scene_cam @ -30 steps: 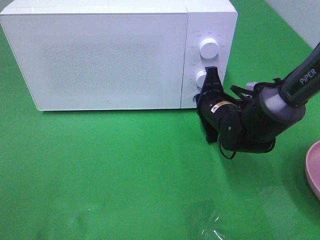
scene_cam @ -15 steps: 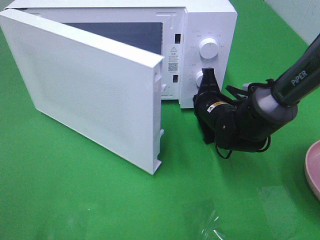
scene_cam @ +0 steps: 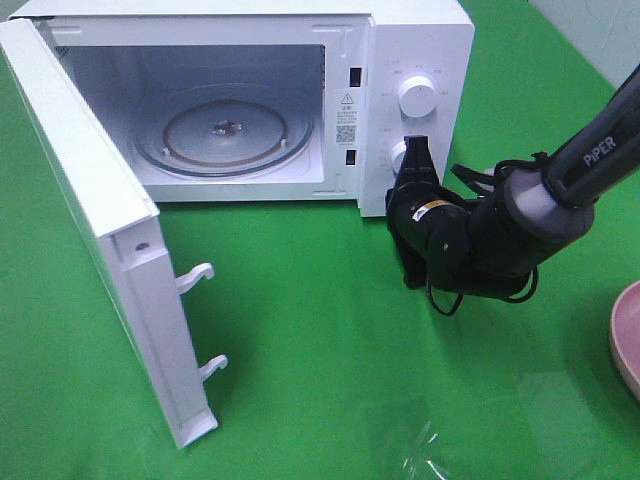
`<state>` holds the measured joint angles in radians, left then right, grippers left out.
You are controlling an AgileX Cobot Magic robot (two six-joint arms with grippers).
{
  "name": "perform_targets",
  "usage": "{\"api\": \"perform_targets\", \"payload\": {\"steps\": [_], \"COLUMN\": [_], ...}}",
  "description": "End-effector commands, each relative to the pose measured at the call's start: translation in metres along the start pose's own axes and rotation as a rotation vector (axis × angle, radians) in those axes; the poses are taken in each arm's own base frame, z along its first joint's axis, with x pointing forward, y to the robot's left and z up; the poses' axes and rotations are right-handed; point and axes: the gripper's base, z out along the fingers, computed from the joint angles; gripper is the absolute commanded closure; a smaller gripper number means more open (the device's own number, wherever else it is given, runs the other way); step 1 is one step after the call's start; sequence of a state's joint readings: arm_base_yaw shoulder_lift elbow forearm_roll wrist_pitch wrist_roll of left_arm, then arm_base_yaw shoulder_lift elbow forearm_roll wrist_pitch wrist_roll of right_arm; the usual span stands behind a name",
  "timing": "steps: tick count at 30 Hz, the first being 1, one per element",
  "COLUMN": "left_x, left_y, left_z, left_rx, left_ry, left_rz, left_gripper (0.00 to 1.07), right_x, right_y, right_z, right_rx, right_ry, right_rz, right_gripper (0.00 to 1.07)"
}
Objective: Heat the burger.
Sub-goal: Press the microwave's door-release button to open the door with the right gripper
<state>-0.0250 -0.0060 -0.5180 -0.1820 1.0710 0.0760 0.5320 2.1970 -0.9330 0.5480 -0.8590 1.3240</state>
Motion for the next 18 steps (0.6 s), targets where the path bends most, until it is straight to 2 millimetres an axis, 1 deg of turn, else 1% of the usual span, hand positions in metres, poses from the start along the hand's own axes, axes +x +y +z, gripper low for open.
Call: {"api": "perform_targets", "payload": {"steps": [1,2,7,9,10,11,18], "left_x": [0.001,0.001,0.001,0.001,0.001,0.001,0.001], "left_y": [0.0,0.0,0.0,0.0,0.0,0.0,0.0], "left_z": [0.0,0.0,0.0,0.0,0.0,0.0,0.0], "left_rx": [0.005,0.006,0.006,0.006,0.006,0.006,0.005], "left_ry": [-0.002,-0.003,-0.003,-0.003,-0.003,-0.003,-0.002], "left_rz": [-0.004,-0.004,-0.004,-0.004,-0.004,-0.004,-0.004], "left_gripper": [0.04,0.04,0.04,0.04,0.04,0.04,0.04], "right_x": [-0.006,-0.007,-0.008,-0.009,-0.009,-0.009,-0.008], "right_y": [0.033,0.032,0.026,0.022,0.022,0.018,0.018], "right_z": [0.004,0.0,-0.007,-0.017,-0.017,-0.021,-0.035], "right_rx": [-0.174,-0.14,-0.083,-0.033,-0.033,0.006,0.071], "right_ry": [0.001,0.009,0.023,0.056,0.056,0.084,0.141], "right_rz": [-0.008,-0.011,-0.019,-0.046,-0.046,-0.068,-0.102], "right_gripper": [1.07,1.07,1.07,1.07,1.07,1.07,1.07]}}
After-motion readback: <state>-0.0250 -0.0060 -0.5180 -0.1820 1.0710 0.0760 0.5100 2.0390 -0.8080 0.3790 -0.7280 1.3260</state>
